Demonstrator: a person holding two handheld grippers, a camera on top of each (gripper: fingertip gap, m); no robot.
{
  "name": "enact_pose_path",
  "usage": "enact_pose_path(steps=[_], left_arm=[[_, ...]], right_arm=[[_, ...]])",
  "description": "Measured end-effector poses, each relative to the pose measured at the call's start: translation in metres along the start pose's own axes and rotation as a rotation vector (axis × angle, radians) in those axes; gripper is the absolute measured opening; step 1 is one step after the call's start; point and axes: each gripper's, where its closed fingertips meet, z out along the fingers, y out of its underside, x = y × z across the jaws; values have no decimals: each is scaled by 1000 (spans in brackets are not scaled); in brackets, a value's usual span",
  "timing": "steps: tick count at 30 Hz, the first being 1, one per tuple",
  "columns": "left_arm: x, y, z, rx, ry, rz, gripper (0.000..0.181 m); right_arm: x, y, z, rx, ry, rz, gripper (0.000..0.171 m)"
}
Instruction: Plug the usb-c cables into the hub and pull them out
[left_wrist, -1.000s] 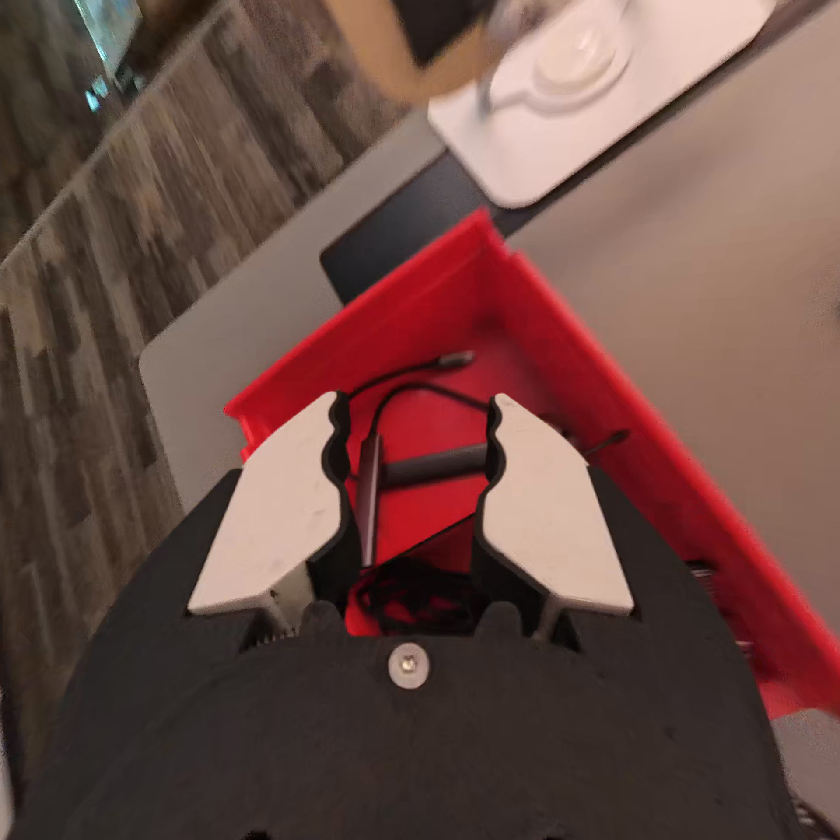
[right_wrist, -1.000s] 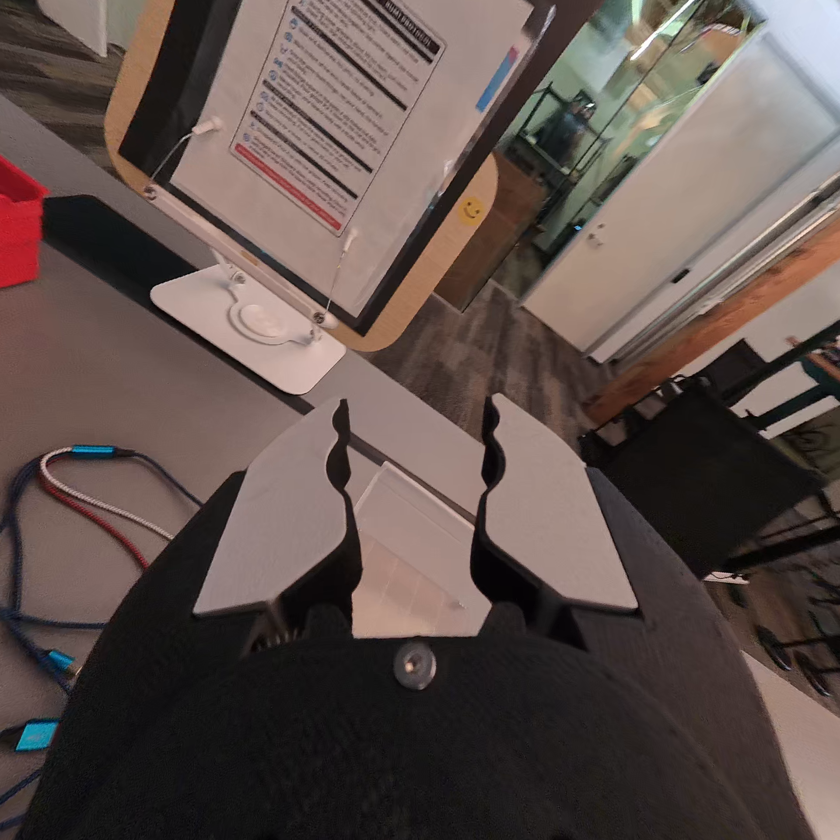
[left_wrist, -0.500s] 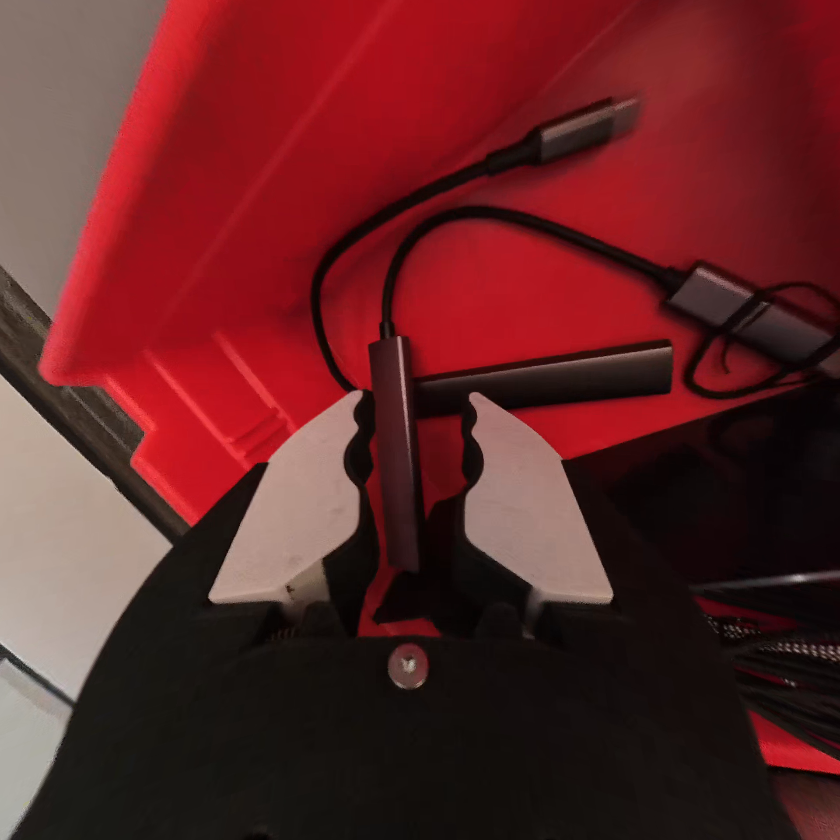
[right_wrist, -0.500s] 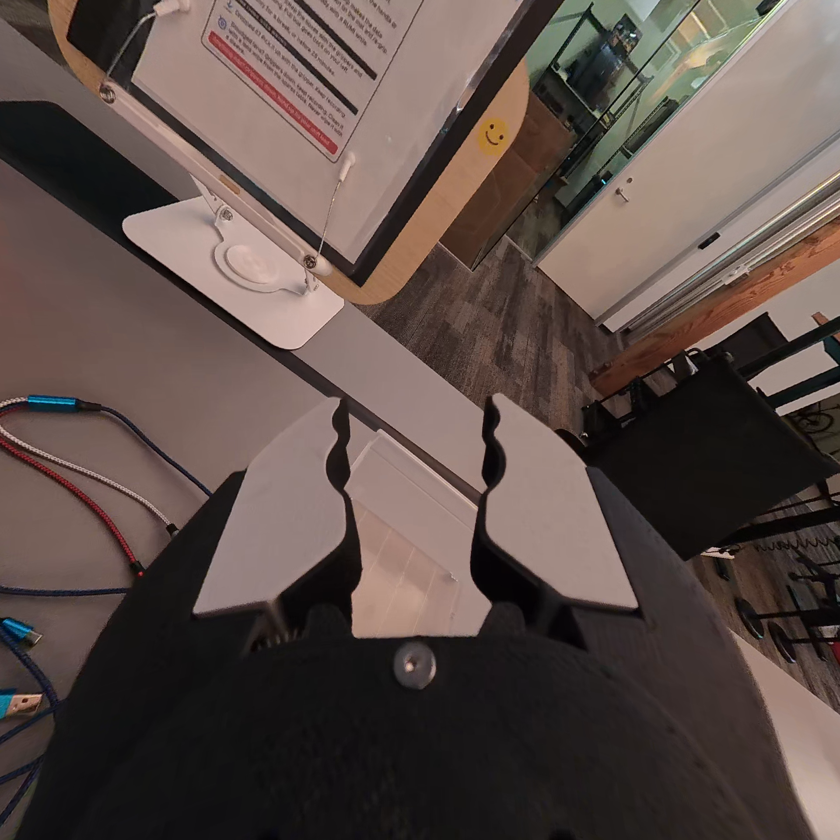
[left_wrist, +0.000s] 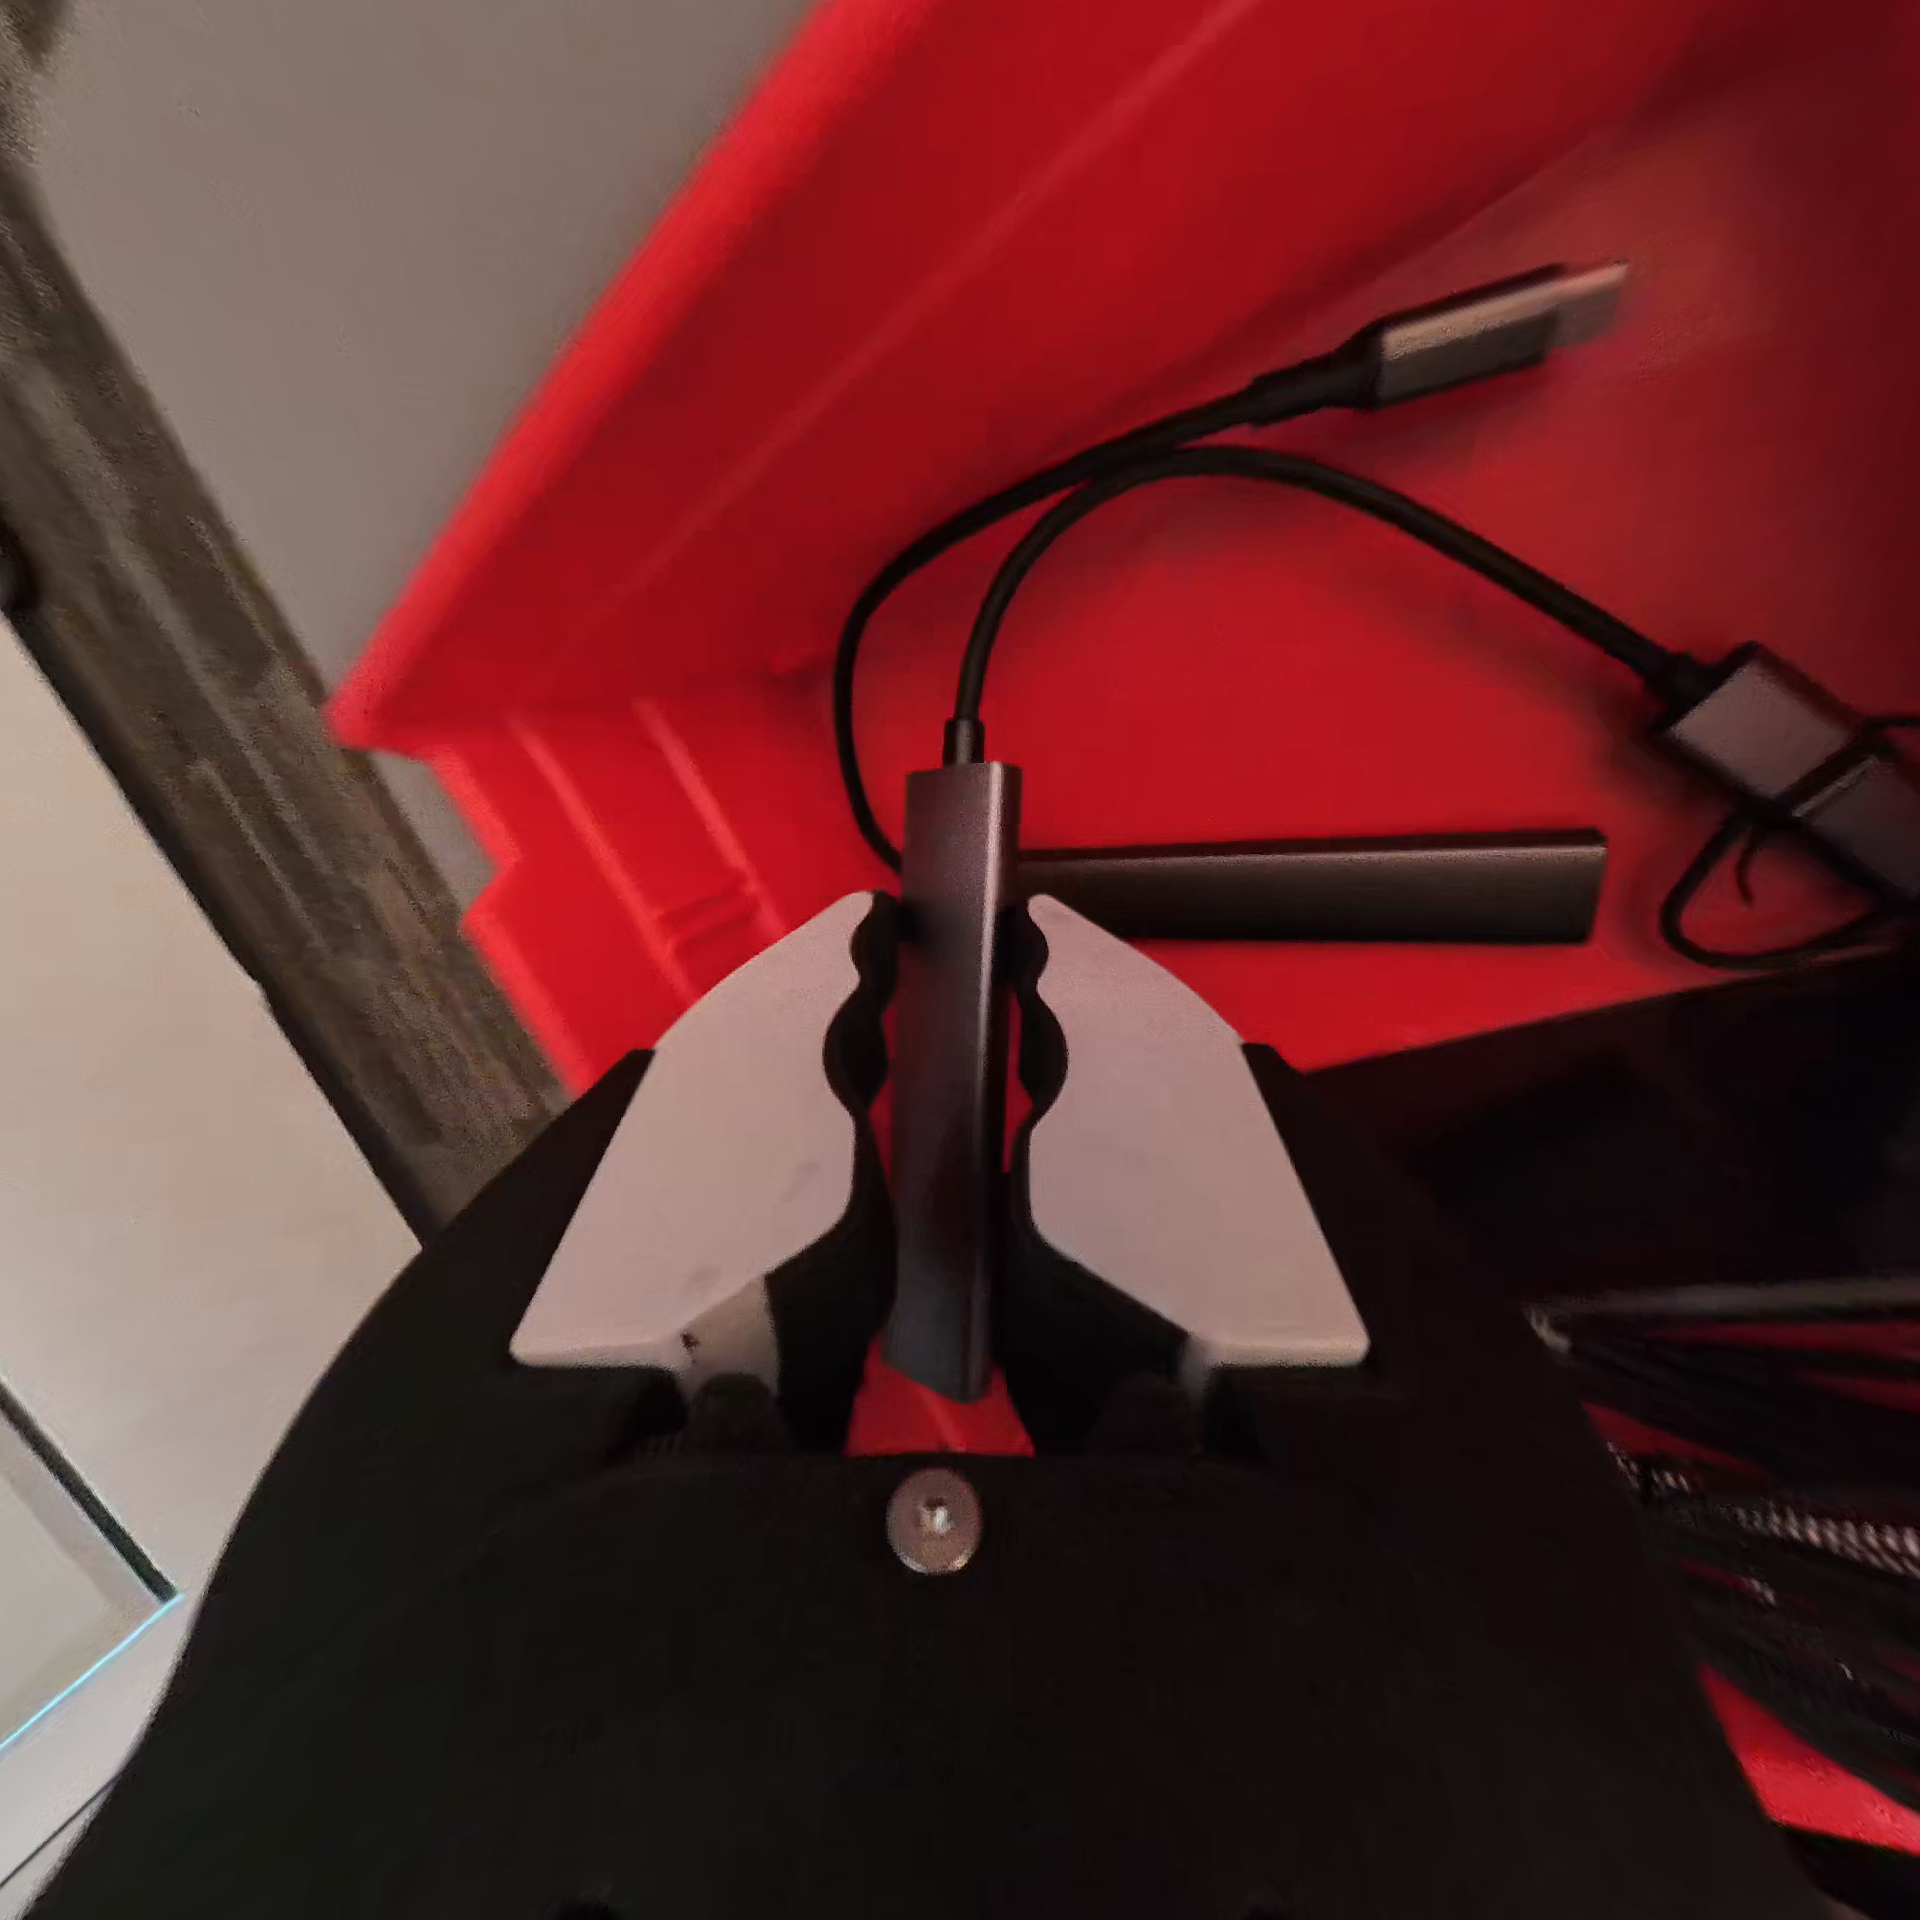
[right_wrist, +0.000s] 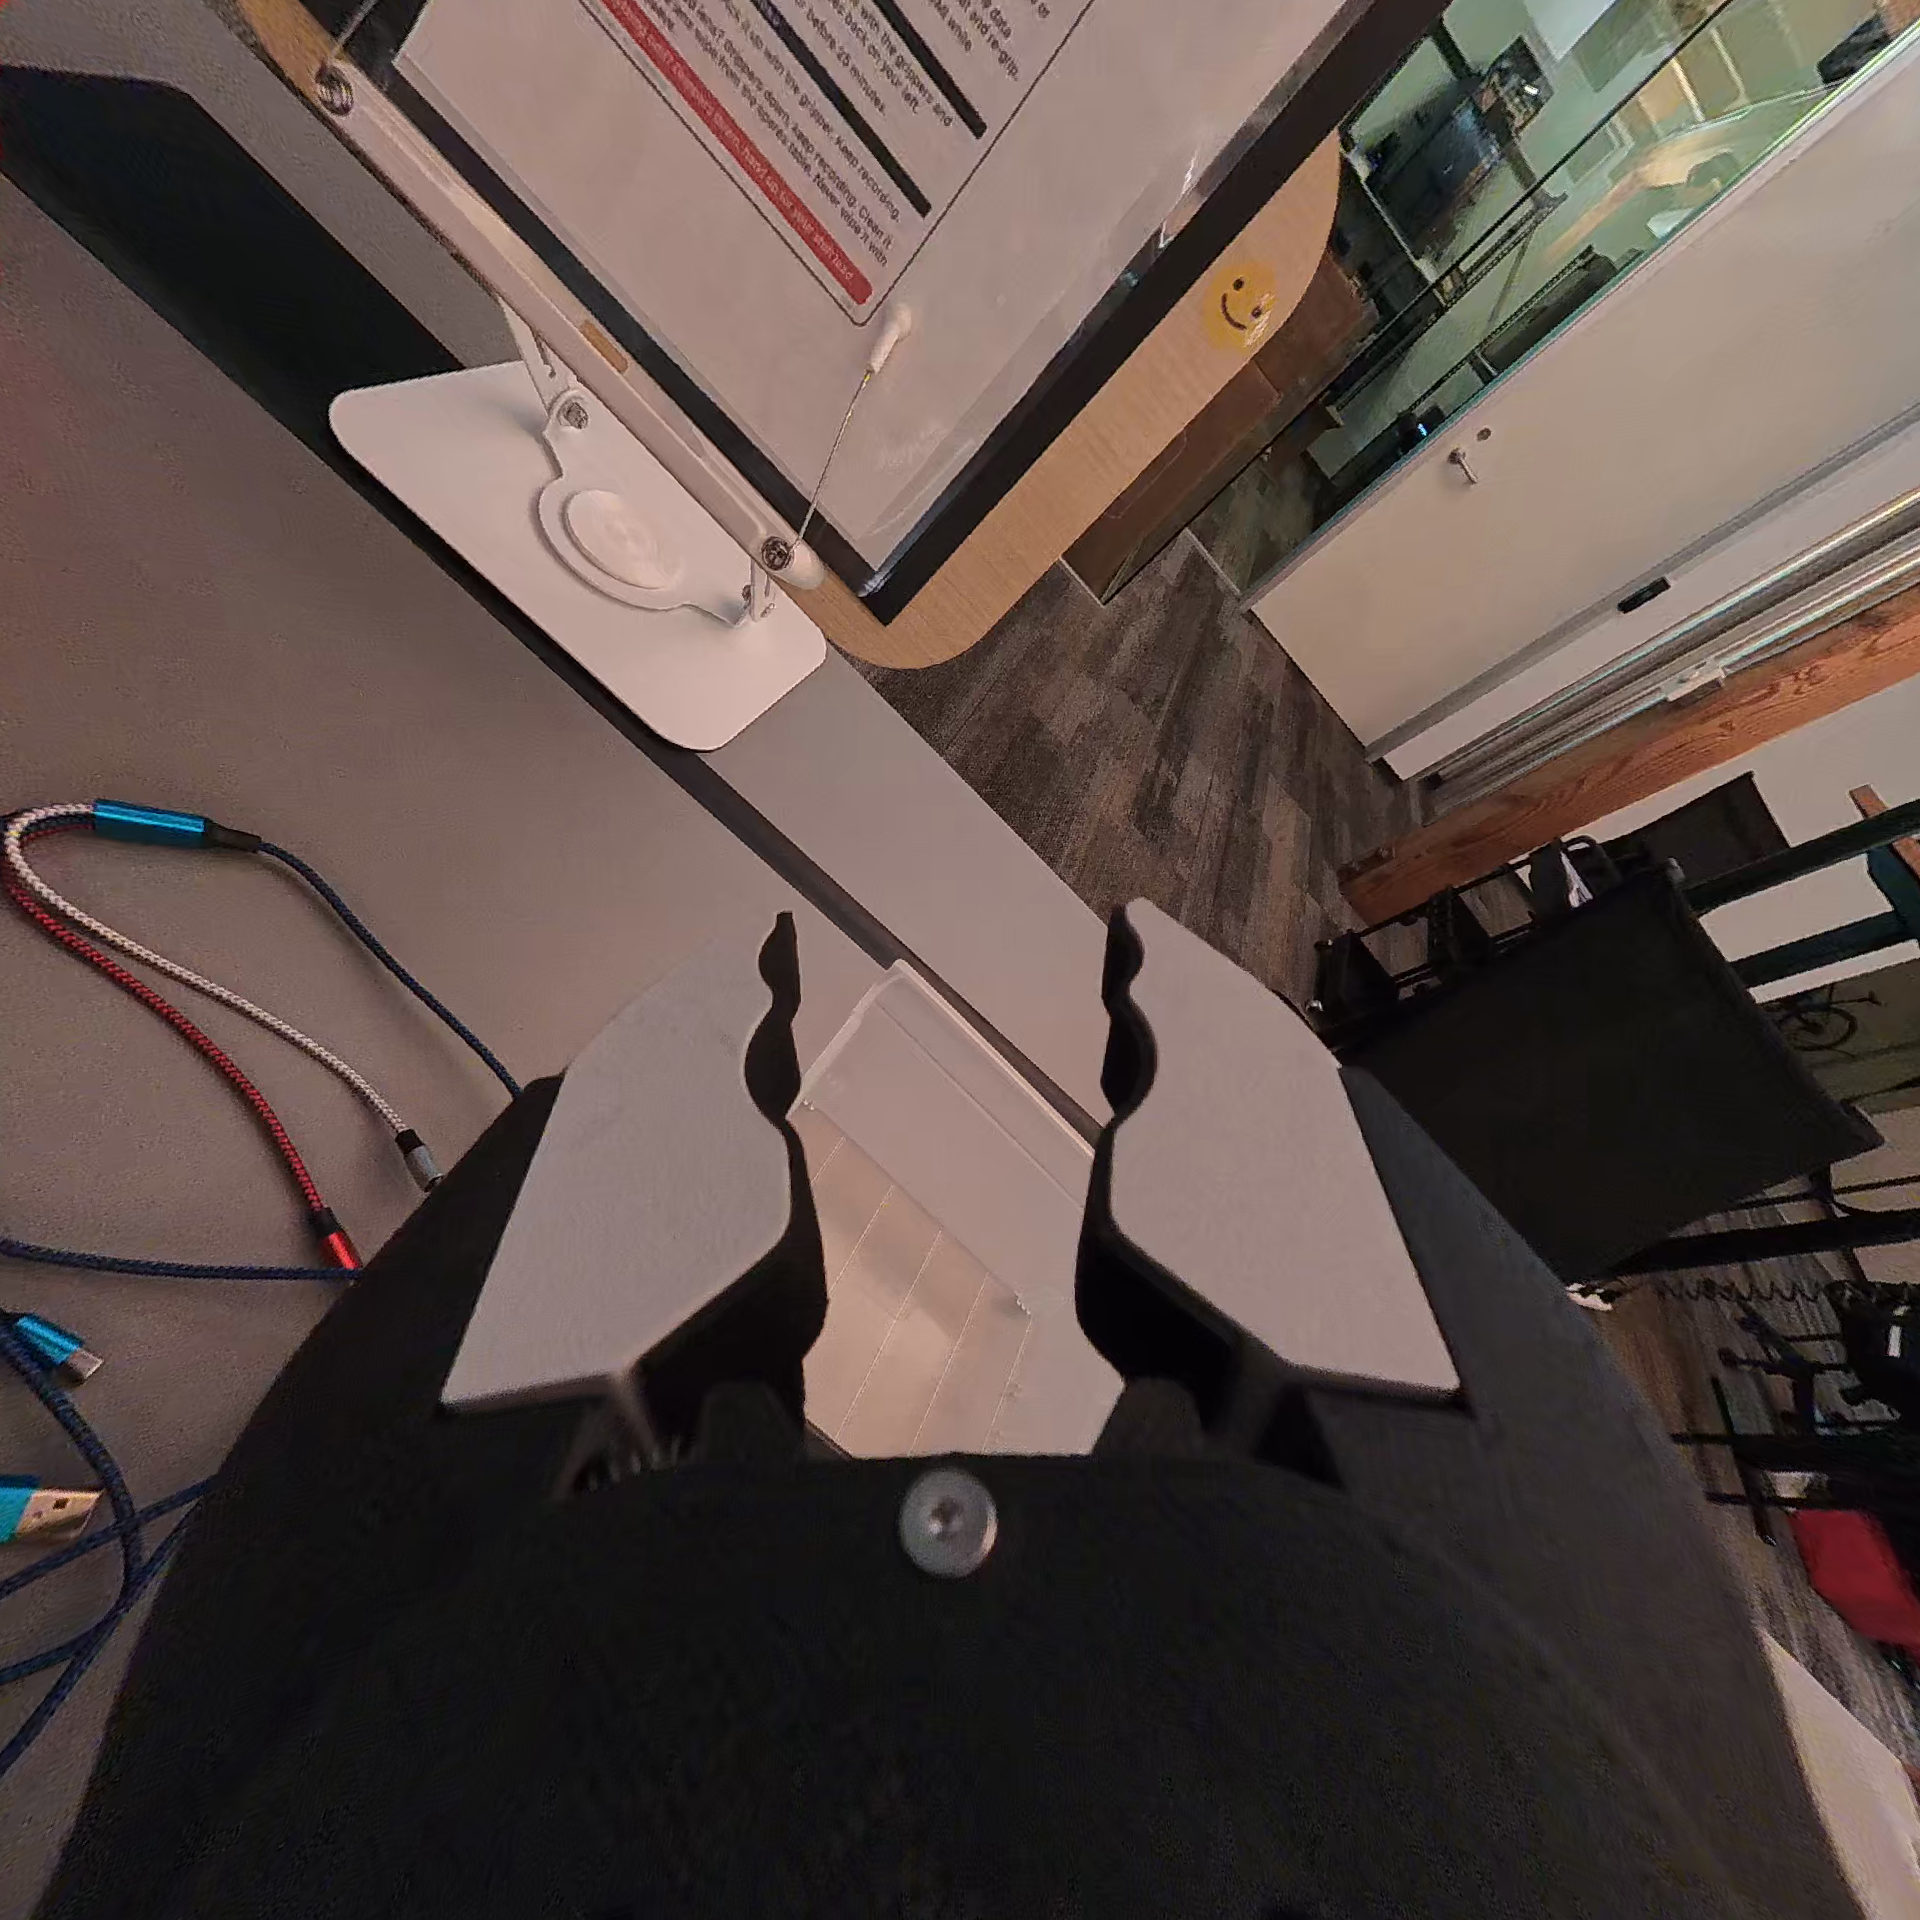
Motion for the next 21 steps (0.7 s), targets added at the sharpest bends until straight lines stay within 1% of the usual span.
enact_pose_path(steps=[3,8,11,12,14,16,19,21], left_arm=[[-11,-5,-43,110,-93,-14,20],[-28,-6,-132,335,-303,-43,20],[-24,-7,-192,524,-393,-70,20],[-17,-9,-212,601,-400,-70,19],[5,-16,-247,763,-355,-48,20],[37,-25,-275,911,-264,14,20],[90,-38,-305,1062,-152,154,20],[127,-46,-315,1107,-88,261,20]], right_arm=[[2,-1,-3,11,3,2,58],[3,-3,-5,21,6,0,58],[4,-6,-8,32,9,-4,58],[4,-8,-9,40,9,-4,58],[3,-12,-11,63,8,-1,58],[-2,-21,-14,111,-24,19,58],[-26,-44,-22,247,-190,102,57],[-44,-64,-32,357,-322,168,57]])
